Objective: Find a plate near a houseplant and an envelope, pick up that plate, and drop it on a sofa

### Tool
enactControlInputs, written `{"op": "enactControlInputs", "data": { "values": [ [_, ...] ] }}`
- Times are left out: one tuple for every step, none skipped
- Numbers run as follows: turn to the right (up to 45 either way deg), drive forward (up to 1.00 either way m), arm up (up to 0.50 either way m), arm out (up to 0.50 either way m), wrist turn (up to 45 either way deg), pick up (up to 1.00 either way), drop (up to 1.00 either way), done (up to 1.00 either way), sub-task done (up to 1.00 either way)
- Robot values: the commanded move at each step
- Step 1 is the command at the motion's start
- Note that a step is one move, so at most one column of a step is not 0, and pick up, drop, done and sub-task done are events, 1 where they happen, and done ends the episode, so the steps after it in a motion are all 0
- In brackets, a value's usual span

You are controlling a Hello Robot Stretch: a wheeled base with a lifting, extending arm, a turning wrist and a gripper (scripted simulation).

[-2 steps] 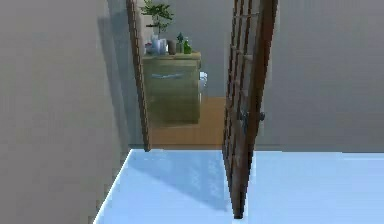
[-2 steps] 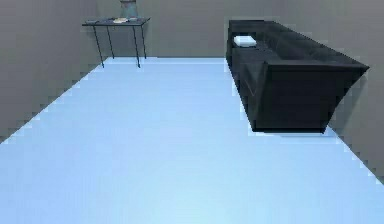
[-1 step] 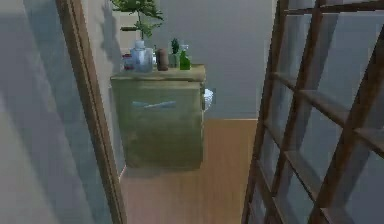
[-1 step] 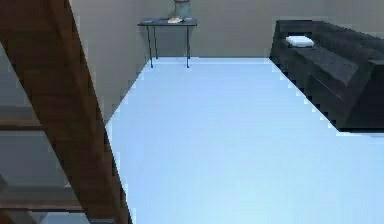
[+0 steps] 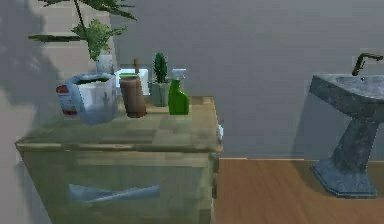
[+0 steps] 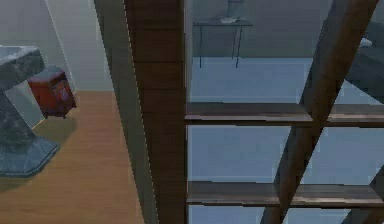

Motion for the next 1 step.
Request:
{"op": "enactControlInputs", "data": {
  "values": [
    [0.0,0.2,0.0,0.0,0.0,0.0,0.0,0.0,0.0]
  ]
}}
